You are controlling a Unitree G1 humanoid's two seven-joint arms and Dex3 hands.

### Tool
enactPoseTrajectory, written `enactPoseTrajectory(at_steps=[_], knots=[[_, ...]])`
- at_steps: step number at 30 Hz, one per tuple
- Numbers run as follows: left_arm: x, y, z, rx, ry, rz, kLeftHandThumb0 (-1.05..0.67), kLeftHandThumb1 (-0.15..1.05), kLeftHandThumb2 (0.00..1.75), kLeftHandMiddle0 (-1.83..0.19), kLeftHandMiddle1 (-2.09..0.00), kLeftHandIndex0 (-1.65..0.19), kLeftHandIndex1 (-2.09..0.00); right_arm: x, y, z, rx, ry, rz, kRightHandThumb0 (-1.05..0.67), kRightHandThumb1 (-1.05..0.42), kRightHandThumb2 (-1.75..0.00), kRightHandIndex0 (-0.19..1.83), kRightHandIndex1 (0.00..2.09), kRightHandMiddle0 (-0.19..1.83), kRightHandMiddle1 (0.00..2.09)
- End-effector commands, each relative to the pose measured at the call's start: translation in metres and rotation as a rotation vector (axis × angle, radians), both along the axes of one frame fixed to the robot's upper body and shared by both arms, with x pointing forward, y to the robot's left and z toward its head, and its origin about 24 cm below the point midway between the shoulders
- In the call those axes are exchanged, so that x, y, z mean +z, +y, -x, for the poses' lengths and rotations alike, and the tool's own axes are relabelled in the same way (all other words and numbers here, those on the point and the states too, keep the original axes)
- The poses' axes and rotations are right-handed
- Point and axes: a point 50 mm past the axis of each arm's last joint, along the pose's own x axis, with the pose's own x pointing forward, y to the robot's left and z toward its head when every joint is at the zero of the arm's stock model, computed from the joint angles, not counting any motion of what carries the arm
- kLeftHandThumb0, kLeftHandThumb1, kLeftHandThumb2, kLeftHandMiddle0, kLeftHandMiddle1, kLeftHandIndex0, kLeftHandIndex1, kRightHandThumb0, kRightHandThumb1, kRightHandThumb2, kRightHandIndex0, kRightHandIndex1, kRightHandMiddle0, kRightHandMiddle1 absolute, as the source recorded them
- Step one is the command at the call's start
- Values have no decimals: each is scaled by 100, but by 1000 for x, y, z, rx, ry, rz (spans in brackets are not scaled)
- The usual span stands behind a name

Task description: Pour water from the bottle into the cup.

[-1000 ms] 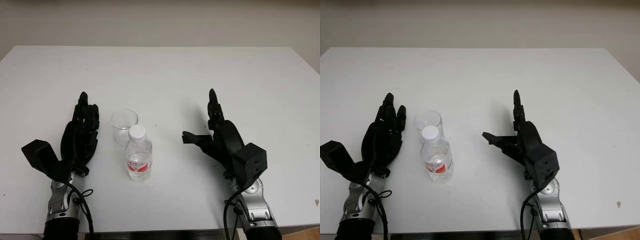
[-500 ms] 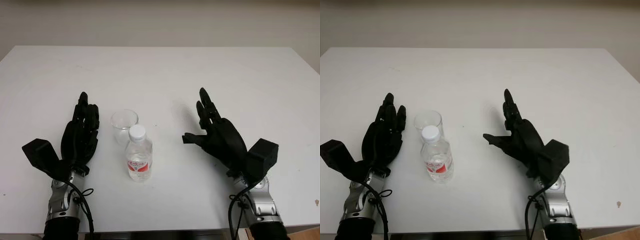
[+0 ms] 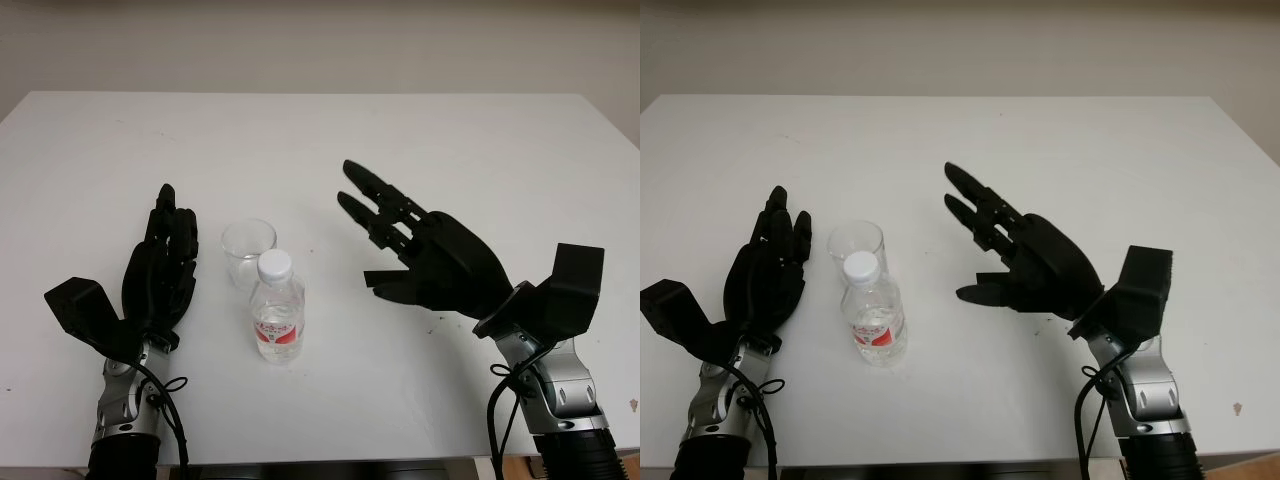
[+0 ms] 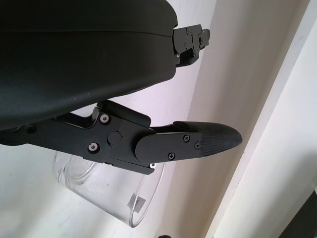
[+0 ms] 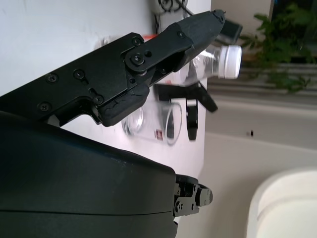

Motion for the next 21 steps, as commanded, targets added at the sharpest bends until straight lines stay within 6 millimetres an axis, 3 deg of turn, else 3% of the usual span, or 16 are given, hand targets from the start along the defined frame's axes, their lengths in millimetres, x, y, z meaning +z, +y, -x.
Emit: enactPoseTrajectory(at_steps=[1,5,8,11,14,21], knots=[[-2,-1,1,-5,9,-2,-72,105,43,16,-5,14,-5,0,-1,-3,24,22,10,-80,-79,-5,13,18,11,17],[-2,-1,1,-6,7,-2,-72,105,43,16,-5,14,-5,-7,2,-9,74,86,24,-82,-79,-5,21,24,15,24],[-1,0,1,-5,6,-4,-72,105,43,15,-6,14,-6,-12,6,-12,98,96,36,-87,-78,-5,12,56,-7,79],[0,0,0,-5,3,-3,-72,105,43,16,-5,14,-5,-15,11,-14,118,113,34,-88,-77,-5,3,87,-13,104],[1,0,-1,-3,1,-10,-71,105,43,16,-5,14,-5,-18,15,-15,134,145,50,-85,-76,-5,-2,115,-13,117],[2,-1,-3,1,0,-16,-72,105,43,16,-5,14,-5,-26,20,-20,138,196,46,-81,-75,-5,4,147,-6,132]])
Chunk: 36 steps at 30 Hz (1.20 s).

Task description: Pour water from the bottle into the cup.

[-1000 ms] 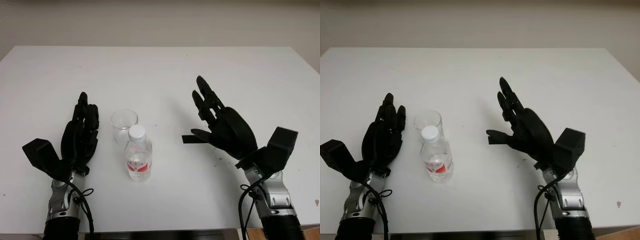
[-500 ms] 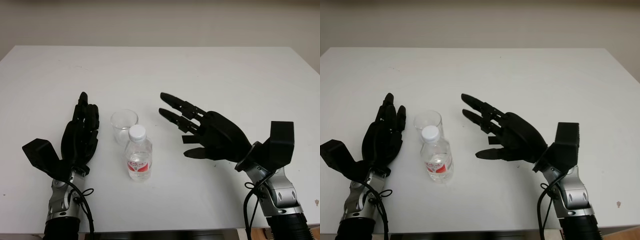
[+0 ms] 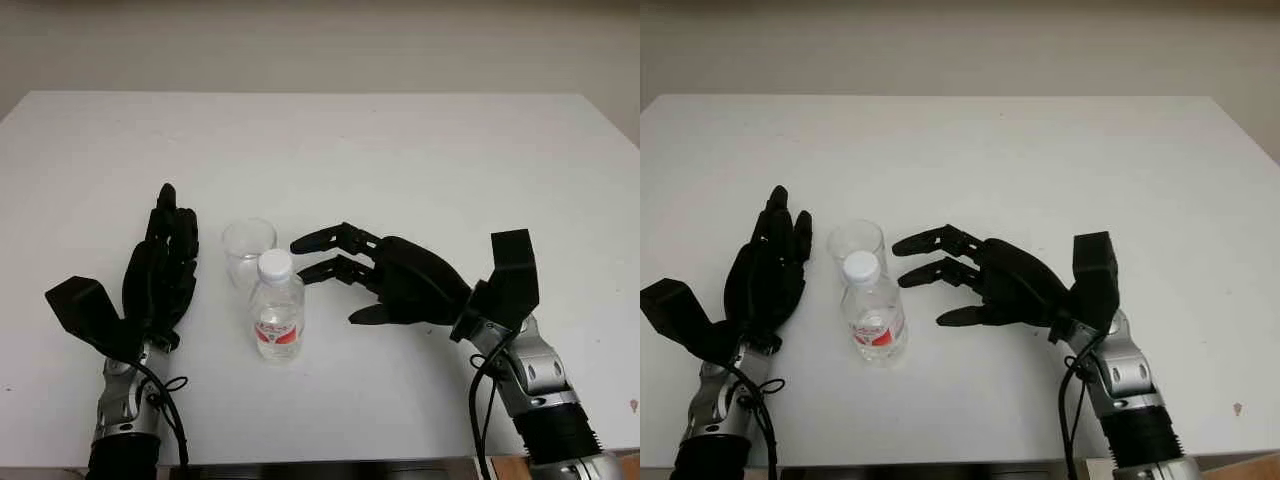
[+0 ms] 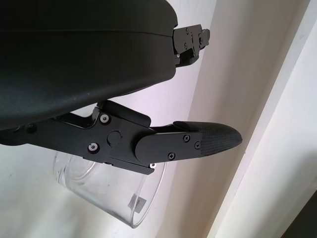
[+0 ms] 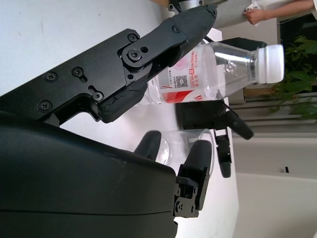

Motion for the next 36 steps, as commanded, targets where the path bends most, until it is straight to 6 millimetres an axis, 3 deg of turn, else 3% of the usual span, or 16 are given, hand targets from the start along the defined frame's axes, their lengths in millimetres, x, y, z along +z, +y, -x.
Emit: enactPoseTrajectory(at_steps=[1,5,9,21,27,36], knots=[[2,-1,-2,-2,-1,-3,-72,105,43,16,-5,15,-5,3,3,-6,13,3,-7,-80,-75,-5,5,149,-5,133],[3,-1,-3,5,-3,-6,-73,105,43,16,-6,14,-5,-1,2,-15,36,11,6,-78,-75,-6,12,163,2,150],[4,-1,-4,6,-8,-1,-72,105,42,16,-5,15,-5,0,3,-20,67,4,33,-80,-76,-5,17,163,5,147],[6,0,-5,15,-22,-8,-72,105,41,13,-6,13,-6,7,14,-29,126,-39,61,-79,-74,-5,18,151,8,139],[7,0,-6,12,-26,-8,-71,105,42,14,-5,14,-5,13,17,-31,163,-43,64,-82,-74,-5,15,129,8,131],[8,0,-7,21,-34,-9,-72,105,41,13,-6,14,-6,17,21,-33,196,-58,75,-84,-74,-6,19,119,10,125]])
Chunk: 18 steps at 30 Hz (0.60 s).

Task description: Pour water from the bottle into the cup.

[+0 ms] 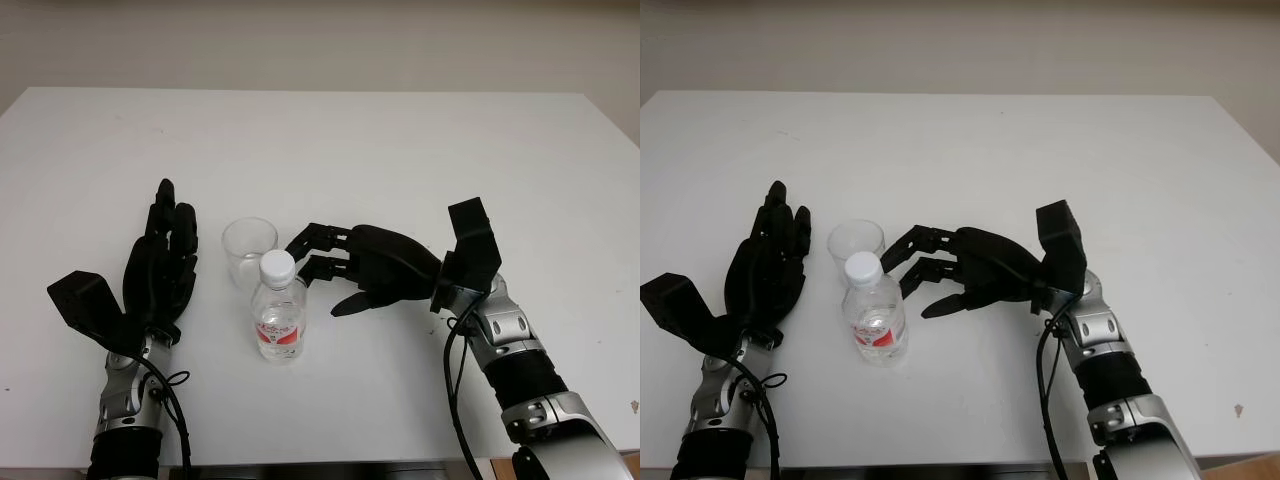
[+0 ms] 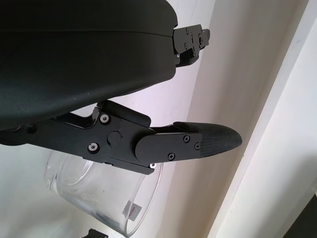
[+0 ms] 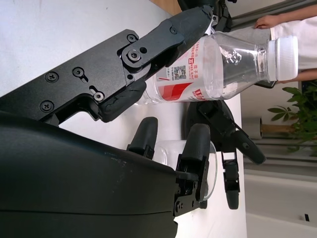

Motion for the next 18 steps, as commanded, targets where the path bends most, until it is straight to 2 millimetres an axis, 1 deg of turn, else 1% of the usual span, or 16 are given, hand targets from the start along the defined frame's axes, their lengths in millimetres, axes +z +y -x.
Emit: enactPoseTrajectory(at_steps=[1,7,14,18], knots=[[4,0,-3,6,-20,-3,-72,105,40,13,-6,13,-6,8,4,-3,21,-30,3,-85,-74,-5,19,118,10,125],[5,-1,-4,6,-24,-3,-72,105,40,13,-6,14,-5,11,10,-4,68,-31,-1,-82,-74,-5,19,113,10,121],[5,-1,-4,9,-27,-10,-71,105,41,13,-5,14,-5,13,20,-4,123,-34,3,-81,-73,-5,21,114,9,125],[5,-2,-4,14,-28,1,-70,105,41,12,-6,13,-5,13,27,-3,145,-31,7,-83,-73,-5,23,115,10,126]])
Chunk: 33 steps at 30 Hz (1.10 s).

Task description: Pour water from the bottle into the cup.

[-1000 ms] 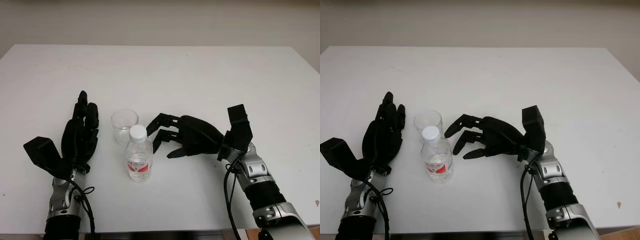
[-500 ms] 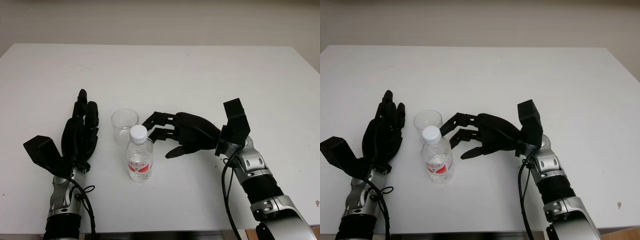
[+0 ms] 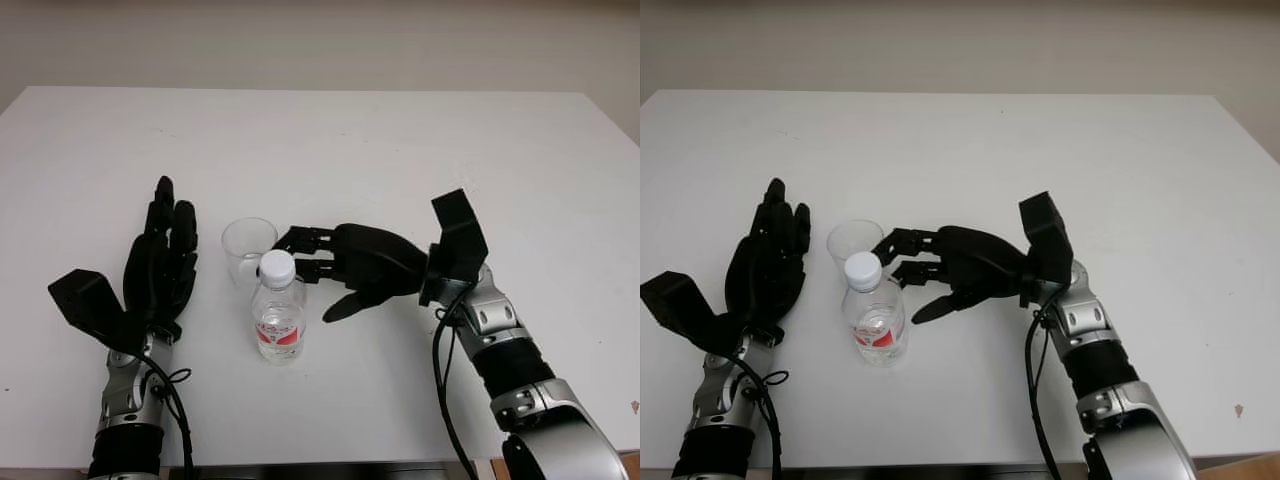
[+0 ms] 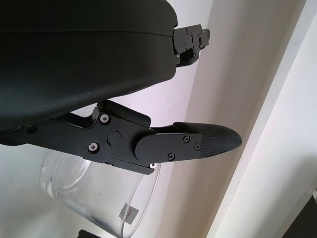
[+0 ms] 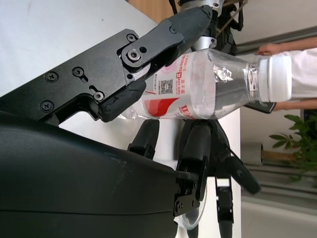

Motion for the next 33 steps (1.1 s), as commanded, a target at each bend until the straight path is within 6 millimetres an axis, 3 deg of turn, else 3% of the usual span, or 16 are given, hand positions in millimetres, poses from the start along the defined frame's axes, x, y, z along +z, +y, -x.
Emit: enactPoseTrajectory(at_steps=[1,16,25,28,30,31,33], knots=[[4,-1,-2,4,-21,1,-70,105,41,12,-6,13,-5,7,7,-2,27,-20,-2,-85,-72,-5,24,116,11,127],[7,-2,-2,2,-31,-8,-71,105,40,12,-5,13,-6,6,20,4,115,-56,34,-90,-71,-5,40,114,25,122],[9,-1,-2,11,-32,-14,-71,105,39,11,-6,13,-6,9,22,10,177,-165,68,-72,-71,-6,60,122,55,129],[10,-1,-1,13,-32,-17,-71,105,40,11,-6,12,-6,10,23,15,177,-265,50,-64,-73,-6,72,147,70,141],[10,-1,-1,13,-34,-17,-71,105,39,11,-6,12,-6,10,24,20,153,-306,65,-61,-75,-6,78,185,77,171],[10,0,-1,12,-34,-15,-72,105,38,11,-5,12,-6,10,24,22,139,-324,71,-56,-77,-6,93,199,82,194],[10,0,-1,14,-32,-11,-72,105,38,11,-5,13,-5,11,24,28,115,-369,62,-46,-80,-6,122,207,103,205]])
